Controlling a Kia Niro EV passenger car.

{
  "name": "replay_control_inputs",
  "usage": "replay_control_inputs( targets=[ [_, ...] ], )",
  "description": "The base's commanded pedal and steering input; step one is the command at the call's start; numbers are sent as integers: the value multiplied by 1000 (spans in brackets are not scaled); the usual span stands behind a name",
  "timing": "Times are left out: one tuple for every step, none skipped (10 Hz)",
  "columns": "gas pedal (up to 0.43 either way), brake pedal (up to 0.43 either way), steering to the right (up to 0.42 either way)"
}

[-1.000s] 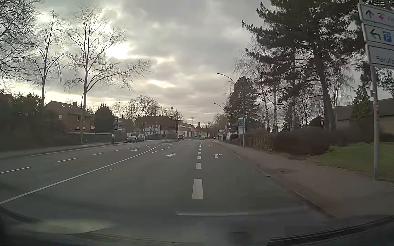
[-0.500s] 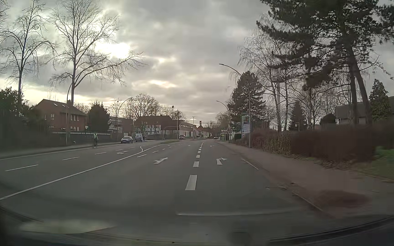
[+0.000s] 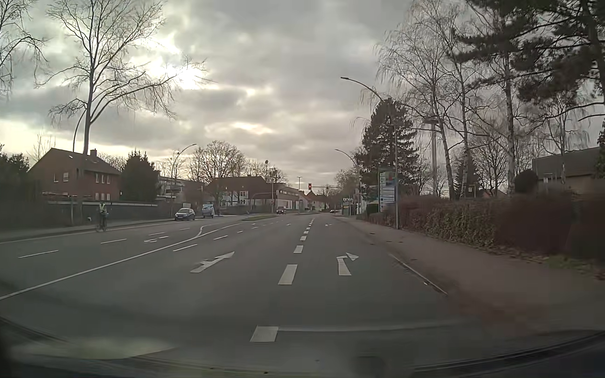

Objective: Follow the waypoints while adhering to traffic rules and regulations

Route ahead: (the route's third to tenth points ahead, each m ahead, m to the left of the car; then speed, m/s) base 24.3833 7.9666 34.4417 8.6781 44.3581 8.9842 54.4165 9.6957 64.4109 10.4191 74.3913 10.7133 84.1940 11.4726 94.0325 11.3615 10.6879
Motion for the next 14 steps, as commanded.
replay_control_inputs(
  targets=[
    [130,0,-5],
    [138,0,-5],
    [138,0,-5],
    [138,0,-5],
    [138,0,-5],
    [138,0,-5],
    [138,0,-5],
    [138,0,-5],
    [138,0,-4],
    [130,0,-4],
    [130,0,-4],
    [79,0,-3],
    [47,0,-4],
    [39,0,-3]
  ],
)
